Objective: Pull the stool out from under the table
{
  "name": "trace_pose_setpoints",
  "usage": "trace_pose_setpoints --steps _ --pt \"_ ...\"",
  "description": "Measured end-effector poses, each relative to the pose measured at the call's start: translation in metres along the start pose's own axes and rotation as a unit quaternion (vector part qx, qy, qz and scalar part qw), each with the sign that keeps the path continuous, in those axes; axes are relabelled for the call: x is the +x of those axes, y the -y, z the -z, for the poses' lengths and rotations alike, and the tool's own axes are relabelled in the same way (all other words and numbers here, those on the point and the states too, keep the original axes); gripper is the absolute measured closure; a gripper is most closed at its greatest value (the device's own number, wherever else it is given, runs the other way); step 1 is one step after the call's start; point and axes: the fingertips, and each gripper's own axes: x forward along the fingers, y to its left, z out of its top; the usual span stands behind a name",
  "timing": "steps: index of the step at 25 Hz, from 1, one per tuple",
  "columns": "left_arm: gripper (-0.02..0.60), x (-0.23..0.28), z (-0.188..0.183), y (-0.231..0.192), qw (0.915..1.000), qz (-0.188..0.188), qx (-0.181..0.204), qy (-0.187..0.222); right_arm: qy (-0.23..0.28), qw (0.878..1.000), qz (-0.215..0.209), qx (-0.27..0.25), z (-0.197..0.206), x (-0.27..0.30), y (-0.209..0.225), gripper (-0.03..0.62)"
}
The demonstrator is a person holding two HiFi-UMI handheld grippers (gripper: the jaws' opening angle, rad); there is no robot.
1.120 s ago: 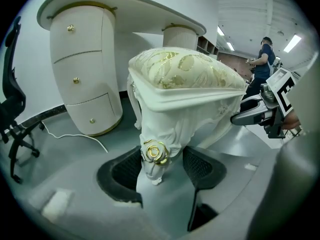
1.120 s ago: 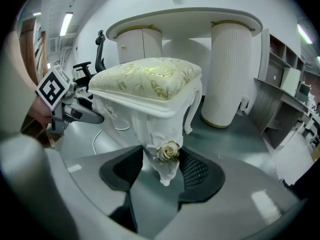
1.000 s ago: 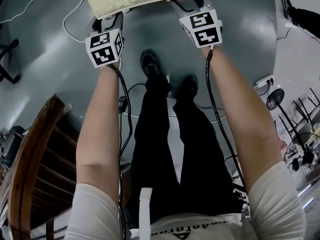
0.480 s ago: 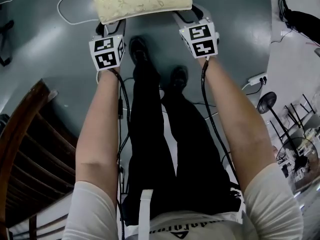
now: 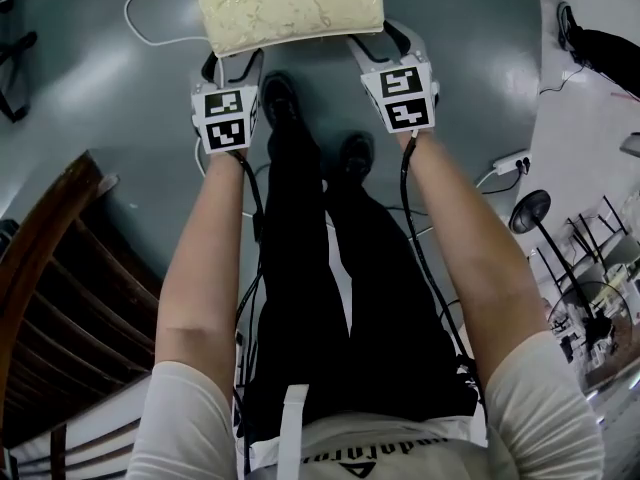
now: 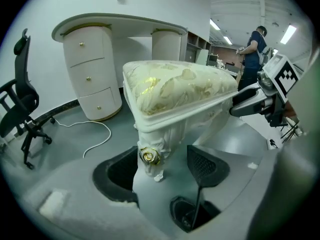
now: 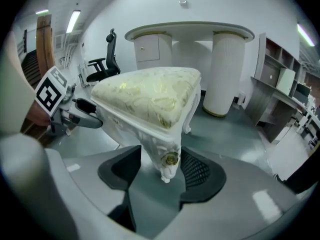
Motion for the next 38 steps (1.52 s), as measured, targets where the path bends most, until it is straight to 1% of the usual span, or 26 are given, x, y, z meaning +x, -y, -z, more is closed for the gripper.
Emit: trace_pose_setpoints --steps 2,5,9,12,16,20,23,25,27,29,31,33,38 --pt "0.258 -0.014 -0.003 0.001 0.9999 0.003 0.013 -0.002 0.004 1.000 -0.006 0.001 -0.011 -0.014 -0.005 0.345" --pt "0.258 -0.041 -0.014 0.001 0.9999 0.009 0.006 0.000 0.002 1.000 -0.016 0.007 -0.025 -0.037 -0.013 0.343" --pt "0.258 -0.091 -0.052 0.010 0.9994 0.030 0.006 0.017 0.004 1.000 -0.024 0.013 -0.053 -0.082 -0.022 0.347" --pt "0.258 -0.140 -0.090 0.007 0.9988 0.036 0.004 0.034 0.018 0.999 -0.031 0.003 -0.093 -0.122 -0.028 0.349" --pt "0.265 -0.203 -0.156 0.007 0.9963 0.050 -0.016 0.068 0.047 0.998 -0.050 -0.006 -0.161 -0.183 -0.031 0.355" --pt "0.278 -0.266 -0.226 0.018 0.9925 0.065 -0.006 0.103 0.083 0.994 -0.065 -0.033 -0.237 -0.251 -0.034 0.366" --pt "0.323 -0.313 -0.271 0.030 0.9877 0.081 0.009 0.133 0.109 0.990 -0.073 -0.047 -0.285 -0.302 -0.040 0.392" --pt "0.345 -0.340 -0.299 0.038 0.9839 0.094 0.019 0.151 0.128 0.987 -0.079 -0.060 -0.313 -0.333 -0.044 0.435" --pt "0.369 -0.364 -0.319 0.046 0.9806 0.112 0.027 0.159 0.141 0.983 -0.088 -0.072 -0.335 -0.360 -0.053 0.462" --pt "0.388 -0.386 -0.335 0.054 0.9774 0.130 0.031 0.164 0.148 0.981 -0.098 -0.079 -0.351 -0.385 -0.061 0.468" --pt "0.411 -0.410 -0.351 0.063 0.9742 0.141 0.031 0.174 0.158 0.978 -0.105 -0.085 -0.365 -0.413 -0.068 0.484" --pt "0.428 -0.439 -0.370 0.071 0.9699 0.146 0.031 0.192 0.174 0.975 -0.107 -0.090 -0.378 -0.444 -0.074 0.501" --pt "0.477 -0.504 -0.409 0.090 0.9578 0.153 0.047 0.238 0.217 0.968 -0.095 -0.087 -0.408 -0.505 -0.078 0.547"
